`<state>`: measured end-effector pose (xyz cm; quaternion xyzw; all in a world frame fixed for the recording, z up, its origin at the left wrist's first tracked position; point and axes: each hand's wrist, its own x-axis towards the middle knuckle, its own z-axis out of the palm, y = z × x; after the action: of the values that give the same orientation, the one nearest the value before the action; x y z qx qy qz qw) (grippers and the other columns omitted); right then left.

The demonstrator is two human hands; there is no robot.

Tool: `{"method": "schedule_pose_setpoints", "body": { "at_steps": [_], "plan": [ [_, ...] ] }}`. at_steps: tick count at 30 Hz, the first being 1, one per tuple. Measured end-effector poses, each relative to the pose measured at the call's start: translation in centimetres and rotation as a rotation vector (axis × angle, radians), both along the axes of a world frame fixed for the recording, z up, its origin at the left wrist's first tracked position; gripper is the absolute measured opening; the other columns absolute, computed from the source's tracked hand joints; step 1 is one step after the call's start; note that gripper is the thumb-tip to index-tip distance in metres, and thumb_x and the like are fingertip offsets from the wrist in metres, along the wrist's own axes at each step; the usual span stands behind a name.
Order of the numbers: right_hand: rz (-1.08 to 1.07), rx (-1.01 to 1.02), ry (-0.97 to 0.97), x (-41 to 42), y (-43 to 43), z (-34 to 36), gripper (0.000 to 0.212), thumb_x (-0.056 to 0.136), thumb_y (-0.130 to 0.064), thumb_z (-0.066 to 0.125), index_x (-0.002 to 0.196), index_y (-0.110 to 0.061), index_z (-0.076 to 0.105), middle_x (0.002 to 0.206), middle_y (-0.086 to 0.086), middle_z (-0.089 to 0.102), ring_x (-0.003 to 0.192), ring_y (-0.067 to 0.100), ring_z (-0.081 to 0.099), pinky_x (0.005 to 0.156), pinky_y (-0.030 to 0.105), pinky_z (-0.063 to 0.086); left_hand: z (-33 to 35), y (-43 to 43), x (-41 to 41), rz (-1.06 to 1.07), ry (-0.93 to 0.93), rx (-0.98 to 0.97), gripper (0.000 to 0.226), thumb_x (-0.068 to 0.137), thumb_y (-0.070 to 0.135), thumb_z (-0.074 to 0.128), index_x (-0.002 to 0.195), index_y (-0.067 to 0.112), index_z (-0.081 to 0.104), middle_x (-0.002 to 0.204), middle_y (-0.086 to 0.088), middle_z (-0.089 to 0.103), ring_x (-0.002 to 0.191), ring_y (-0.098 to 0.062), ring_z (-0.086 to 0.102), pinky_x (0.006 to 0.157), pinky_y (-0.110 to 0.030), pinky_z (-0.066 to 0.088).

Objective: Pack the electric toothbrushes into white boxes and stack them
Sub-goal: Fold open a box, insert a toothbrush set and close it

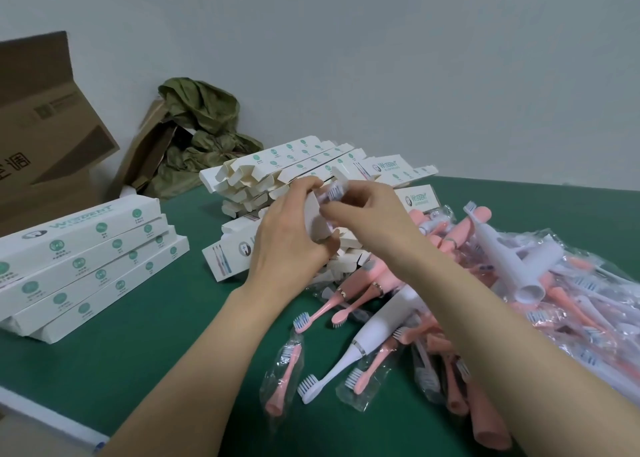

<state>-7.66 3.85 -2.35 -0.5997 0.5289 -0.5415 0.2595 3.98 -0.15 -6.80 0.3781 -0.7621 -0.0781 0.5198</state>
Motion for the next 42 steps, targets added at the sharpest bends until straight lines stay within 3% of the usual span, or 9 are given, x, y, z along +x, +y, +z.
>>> {"method": "schedule_pose_setpoints", "body": {
  "at_steps": [4,7,11,15,21,25,30,36,42],
  "plan": [
    [-0.061,-0.002,-0.077,-0.2,-0.2,0.2,0.025,0.089,-0.019,0.059,0.113,-0.011,0.057,0.093,0.005,0.07,0.083,0.019,0.068,0.084,0.047,0.054,-0.1,-0.1,0.2,0.019,0.018,-0.027,0.06,0.068,0.02,0.073,0.121,0.027,0.046,0.112,0.009,0.057,0.101,-0.012,0.053,0.081,-0.025,0.039],
    [-0.132,-0.134,-0.061,0.2,-0.1,-0.3,0.011,0.09,-0.017,0.06,0.099,-0.018,0.056,0.084,0.002,0.071,0.077,0.014,0.069,0.078,0.041,0.056,0.0,0.0,0.3,0.019,0.021,-0.031,0.059,0.069,0.02,0.072,0.122,0.026,0.046,0.113,0.01,0.057,0.102,-0.012,0.053,0.082,-0.022,0.038],
    [-0.284,-0.356,0.32,0.6,0.1,-1.0,0.008,0.087,-0.018,0.062,0.092,-0.017,0.068,0.088,0.0,0.058,0.075,0.005,0.052,0.07,0.017,0.038,0.3,0.4,0.1,-0.011,0.062,-0.027,0.058,0.067,0.027,0.07,0.12,0.029,0.046,0.113,0.011,0.058,0.103,-0.011,0.054,0.083,-0.023,0.04],
    [-0.147,-0.311,0.676,0.4,-0.3,-1.4,0.026,0.09,-0.006,0.046,0.103,-0.008,0.068,0.094,0.009,0.044,0.09,0.024,0.044,0.078,0.04,0.042,0.1,0.6,-0.1,-0.046,0.049,-0.034,0.058,0.066,0.022,0.066,0.121,0.026,0.048,0.114,0.006,0.06,0.104,-0.017,0.056,0.085,-0.028,0.044],
    [-0.327,-0.218,0.302,-1.4,-0.3,0.0,0.04,0.086,-0.019,0.061,0.124,-0.016,0.049,0.105,0.0,0.053,0.095,0.018,0.055,0.081,0.027,0.044,0.1,0.9,-0.2,-0.03,0.052,-0.077,0.059,0.07,0.029,0.071,0.122,0.034,0.043,0.111,0.019,0.052,0.101,-0.004,0.048,0.084,-0.02,0.039],
    [-0.106,-0.037,0.086,-1.9,-0.3,0.8,0.03,0.092,-0.021,0.053,0.076,0.005,0.054,0.061,0.004,0.049,0.059,0.022,0.057,0.06,0.03,0.057,0.4,0.8,0.1,-0.08,0.071,-0.075,0.069,0.069,0.027,0.077,0.125,0.04,0.038,0.114,0.027,0.045,0.104,0.004,0.043,0.088,-0.004,0.029],
    [-0.121,-0.055,0.084,-1.9,-0.2,0.9,0.033,0.088,-0.013,0.049,0.069,0.013,0.046,0.063,0.012,0.037,0.05,0.017,0.051,0.053,0.027,0.035,0.7,0.2,0.7,-0.196,-0.12,-0.047,0.093,0.067,0.021,0.08,0.138,0.046,0.026,0.123,0.034,0.038,0.112,0.021,0.028,0.092,0.005,0.018],
    [-0.081,-0.087,0.012,-1.1,0.3,1.3,0.027,0.085,-0.008,0.052,0.07,0.015,0.049,0.054,0.008,0.039,0.055,0.023,0.052,0.058,0.036,0.057,0.9,1.1,0.2,-0.183,0.16,-0.068,0.068,0.071,0.034,0.073,0.124,0.048,0.034,0.115,0.041,0.044,0.113,0.012,0.044,0.091,-0.004,0.034],
    [-0.055,-0.192,0.046,0.1,0.9,1.3,0.037,0.093,-0.022,0.052,0.072,0.007,0.06,0.061,0.021,0.053,0.056,0.027,0.053,0.07,0.06,0.051,1.1,1.5,0.1,-0.166,0.358,-0.107,0.044,0.068,0.018,0.072,0.101,0.037,0.051,0.096,0.022,0.061,0.092,0.001,0.058,0.081,-0.013,0.043]
  ]
}}
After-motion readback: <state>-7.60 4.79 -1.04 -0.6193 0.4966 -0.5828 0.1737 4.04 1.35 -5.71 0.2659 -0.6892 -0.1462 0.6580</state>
